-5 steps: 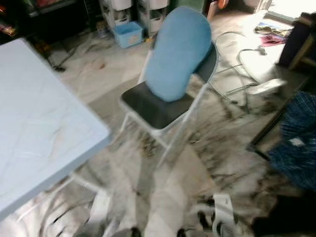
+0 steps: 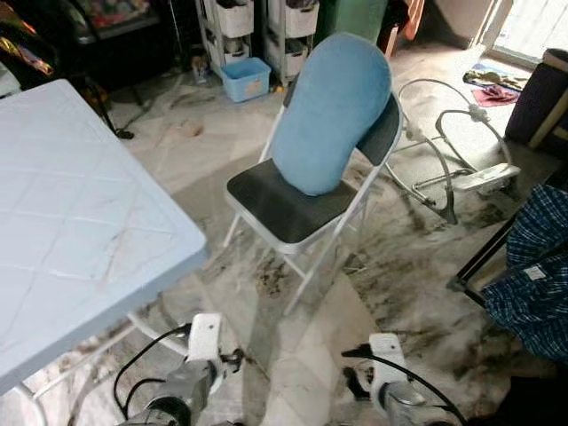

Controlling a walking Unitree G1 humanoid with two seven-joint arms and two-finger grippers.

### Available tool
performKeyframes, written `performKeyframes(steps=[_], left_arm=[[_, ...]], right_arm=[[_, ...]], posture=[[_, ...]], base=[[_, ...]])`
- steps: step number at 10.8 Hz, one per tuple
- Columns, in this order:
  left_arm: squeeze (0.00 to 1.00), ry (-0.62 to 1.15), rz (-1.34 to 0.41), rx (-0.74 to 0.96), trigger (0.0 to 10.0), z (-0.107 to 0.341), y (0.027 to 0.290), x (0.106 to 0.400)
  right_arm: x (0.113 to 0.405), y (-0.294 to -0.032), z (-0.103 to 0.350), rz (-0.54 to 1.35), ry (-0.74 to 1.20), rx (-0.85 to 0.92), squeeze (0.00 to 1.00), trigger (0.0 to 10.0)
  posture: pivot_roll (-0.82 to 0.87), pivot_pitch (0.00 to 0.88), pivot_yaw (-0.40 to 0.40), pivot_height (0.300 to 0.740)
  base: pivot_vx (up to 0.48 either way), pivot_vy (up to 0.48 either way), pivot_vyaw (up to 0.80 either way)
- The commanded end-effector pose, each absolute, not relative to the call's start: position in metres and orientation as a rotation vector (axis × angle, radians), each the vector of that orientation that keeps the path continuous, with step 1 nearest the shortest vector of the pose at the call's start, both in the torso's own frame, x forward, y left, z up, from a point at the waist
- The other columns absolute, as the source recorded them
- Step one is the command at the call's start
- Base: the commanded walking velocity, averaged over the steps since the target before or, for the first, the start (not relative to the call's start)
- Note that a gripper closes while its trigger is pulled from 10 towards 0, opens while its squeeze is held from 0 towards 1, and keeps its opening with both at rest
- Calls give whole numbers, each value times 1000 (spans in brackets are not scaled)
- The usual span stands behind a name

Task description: Hang hanger

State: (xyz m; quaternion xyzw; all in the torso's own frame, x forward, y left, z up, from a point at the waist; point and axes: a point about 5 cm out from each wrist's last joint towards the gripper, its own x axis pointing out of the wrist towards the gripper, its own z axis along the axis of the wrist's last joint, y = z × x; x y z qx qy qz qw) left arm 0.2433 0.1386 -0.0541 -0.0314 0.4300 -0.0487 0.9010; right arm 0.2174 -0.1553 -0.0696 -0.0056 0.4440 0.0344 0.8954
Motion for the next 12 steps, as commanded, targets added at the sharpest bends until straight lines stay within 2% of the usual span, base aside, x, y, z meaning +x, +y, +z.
performKeyframes(steps=[1,4,6,9,12], left_arm=[[0,879,-103,-42,10000,-52,141,246],[0,833,-266,25,10000,-45,135,254],[0,772,-418,177,10000,-41,143,255],[0,797,-352,99,10000,-49,159,243],[0,800,-330,63,10000,-51,153,241]], right_arm=[[216,-158,-70,49,927,-5,0,10000],[227,-170,-63,-8,891,-6,0,10000],[238,-174,-55,3,830,32,0,10000],[222,-174,-65,19,867,33,0,10000],[222,-172,-65,24,867,32,0,10000]], posture=[[-108,49,11,740],[-101,78,8,740],[-82,98,-2,740],[-74,103,-1,740],[-80,101,9,740]], base=[[0,0,0],[0,0,0],[0,0,0],[0,0,0],[-211,0,0]])
